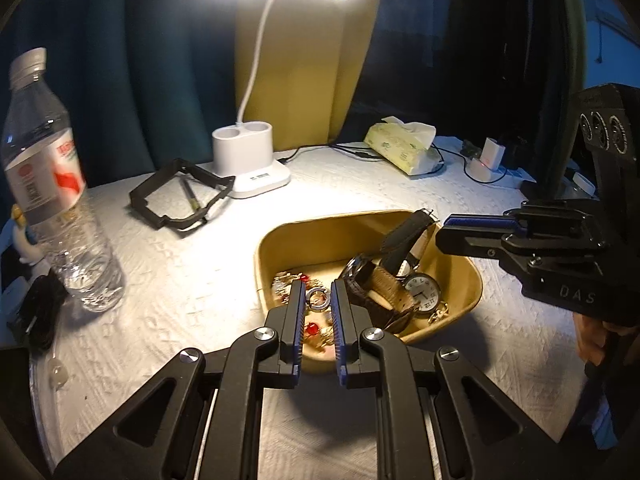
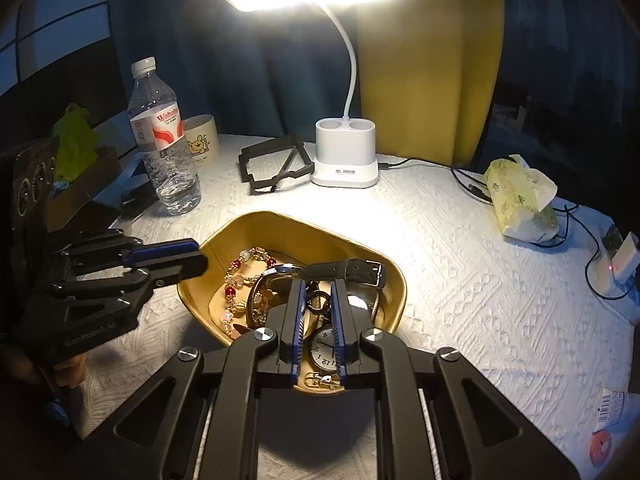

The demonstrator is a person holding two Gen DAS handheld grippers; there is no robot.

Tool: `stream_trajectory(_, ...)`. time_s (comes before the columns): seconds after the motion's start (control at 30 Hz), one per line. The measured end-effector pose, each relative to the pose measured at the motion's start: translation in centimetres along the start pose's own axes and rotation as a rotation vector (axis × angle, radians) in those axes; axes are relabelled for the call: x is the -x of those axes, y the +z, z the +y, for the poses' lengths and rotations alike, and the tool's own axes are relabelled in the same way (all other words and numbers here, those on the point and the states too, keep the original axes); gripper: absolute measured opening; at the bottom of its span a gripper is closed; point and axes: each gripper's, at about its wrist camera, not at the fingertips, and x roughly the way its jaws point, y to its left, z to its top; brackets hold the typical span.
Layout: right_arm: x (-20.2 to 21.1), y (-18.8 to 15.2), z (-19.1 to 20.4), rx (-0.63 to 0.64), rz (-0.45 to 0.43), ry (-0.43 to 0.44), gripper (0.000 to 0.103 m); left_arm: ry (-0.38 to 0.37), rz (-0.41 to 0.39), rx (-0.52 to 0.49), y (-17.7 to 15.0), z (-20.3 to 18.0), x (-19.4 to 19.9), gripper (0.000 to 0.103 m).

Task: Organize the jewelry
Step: 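Carry both rings over the box, lower them in and open both grippers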

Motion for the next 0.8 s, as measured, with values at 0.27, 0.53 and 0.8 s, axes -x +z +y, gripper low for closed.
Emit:
stream_trajectory(0.27, -1.2, -0.9, -0.7, 0.012, 0.034, 0.024, 0.012, -0.017, 0.078, 0.041, 0.1, 0.0, -2.3, 0.014)
stream_trajectory(0.53, -2.2, -1.1, -1.1, -0.008, 0.056, 0.041, 0.012, 0.012, 0.091, 0.07, 0.0, 0.5, -2.3, 0.017)
stream_trajectory(0.8, -2.3, -1.5, -1.0, -0.028, 0.066, 0.067, 0.066, 0.0, 0.05, 0.083, 0.1, 0.3, -0.9, 0.053)
